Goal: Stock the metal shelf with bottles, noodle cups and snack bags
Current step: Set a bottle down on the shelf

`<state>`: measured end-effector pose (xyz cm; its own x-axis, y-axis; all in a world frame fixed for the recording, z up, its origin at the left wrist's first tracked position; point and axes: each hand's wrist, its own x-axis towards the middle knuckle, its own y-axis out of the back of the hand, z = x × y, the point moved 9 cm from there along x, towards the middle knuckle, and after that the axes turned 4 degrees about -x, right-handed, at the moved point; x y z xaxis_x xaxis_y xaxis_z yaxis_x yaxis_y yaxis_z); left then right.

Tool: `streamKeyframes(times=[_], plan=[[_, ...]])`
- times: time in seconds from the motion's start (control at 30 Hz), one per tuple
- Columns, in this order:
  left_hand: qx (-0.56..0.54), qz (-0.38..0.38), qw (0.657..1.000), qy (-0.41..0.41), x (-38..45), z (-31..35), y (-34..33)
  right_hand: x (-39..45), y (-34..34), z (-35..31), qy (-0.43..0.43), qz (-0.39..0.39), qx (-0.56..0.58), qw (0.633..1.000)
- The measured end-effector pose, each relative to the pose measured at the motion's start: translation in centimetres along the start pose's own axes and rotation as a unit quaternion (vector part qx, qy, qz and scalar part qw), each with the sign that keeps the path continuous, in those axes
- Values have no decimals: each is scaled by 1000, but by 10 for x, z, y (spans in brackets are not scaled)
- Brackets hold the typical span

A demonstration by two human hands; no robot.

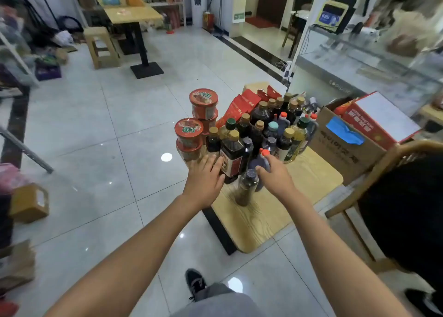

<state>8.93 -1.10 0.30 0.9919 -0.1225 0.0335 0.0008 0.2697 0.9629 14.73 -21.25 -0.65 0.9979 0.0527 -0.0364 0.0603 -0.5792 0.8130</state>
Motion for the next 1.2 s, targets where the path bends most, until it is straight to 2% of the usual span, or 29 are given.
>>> streamKeyframes(times=[0.13, 0.33, 0.57, 0.77, 0.97, 1.2], plan=[[-22, -38, 998, 38, 0, -13, -16, 4, -27, 15, -88, -59, 35, 994], [-46, -53, 996, 60, 0, -28, -26, 6, -66, 30, -137, -98, 46, 985], [-58, -61, 993, 82, -3, -46, -26, 8, -74, 26, -116, -62, 112, 985], [-101, -67, 985, 120, -18, -65, -37, 2, -80, 13, -90, -89, 150, 981], [-217, -46, 954, 202, -41, -109, -35, -1, -89, -58, -3, -172, 200, 965], [-367, 19, 882, 295, -97, -180, -4, -11, -98, -201, 103, -246, 245, 932]])
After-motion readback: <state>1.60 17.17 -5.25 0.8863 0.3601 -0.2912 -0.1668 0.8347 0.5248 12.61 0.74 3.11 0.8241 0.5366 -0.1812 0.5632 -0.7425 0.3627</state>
